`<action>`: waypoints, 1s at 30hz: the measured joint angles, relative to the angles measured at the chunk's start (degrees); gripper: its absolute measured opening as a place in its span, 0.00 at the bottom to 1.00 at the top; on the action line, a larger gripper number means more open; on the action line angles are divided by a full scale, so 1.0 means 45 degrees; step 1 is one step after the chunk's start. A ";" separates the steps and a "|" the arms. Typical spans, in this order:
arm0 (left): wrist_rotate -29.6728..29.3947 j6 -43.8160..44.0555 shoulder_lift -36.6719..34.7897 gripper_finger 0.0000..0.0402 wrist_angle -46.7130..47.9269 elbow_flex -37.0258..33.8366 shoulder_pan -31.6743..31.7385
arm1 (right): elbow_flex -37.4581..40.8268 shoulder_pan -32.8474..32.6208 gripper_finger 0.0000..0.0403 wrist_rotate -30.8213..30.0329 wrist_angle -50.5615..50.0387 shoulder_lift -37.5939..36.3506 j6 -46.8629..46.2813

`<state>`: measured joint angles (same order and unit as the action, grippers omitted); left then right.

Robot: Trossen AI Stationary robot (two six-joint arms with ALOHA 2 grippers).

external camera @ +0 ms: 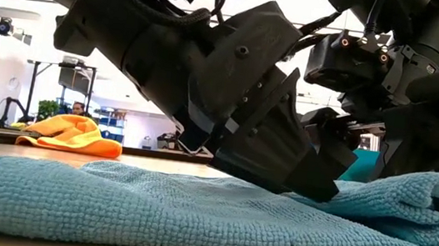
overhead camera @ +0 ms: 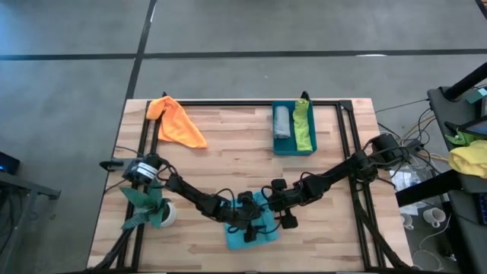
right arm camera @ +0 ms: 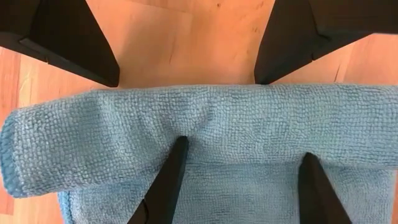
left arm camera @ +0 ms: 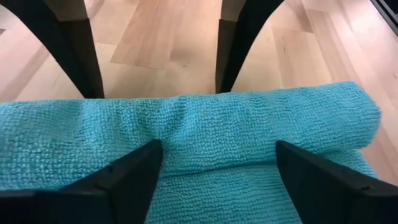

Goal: Roll microfiber towels into tight, uniform cylinder then place into a basket
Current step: Roll the blue towel

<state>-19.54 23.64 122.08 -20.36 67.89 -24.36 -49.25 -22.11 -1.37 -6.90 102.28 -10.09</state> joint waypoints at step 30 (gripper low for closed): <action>-0.0118 0.1941 -0.3487 0.82 0.7304 -0.0386 -0.1047 | -0.1356 -0.0141 0.92 -0.0039 -0.0681 0.0068 -0.1195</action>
<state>-20.07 32.37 106.39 12.51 66.15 -29.07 -55.36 -22.74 -1.54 -9.96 102.59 -15.47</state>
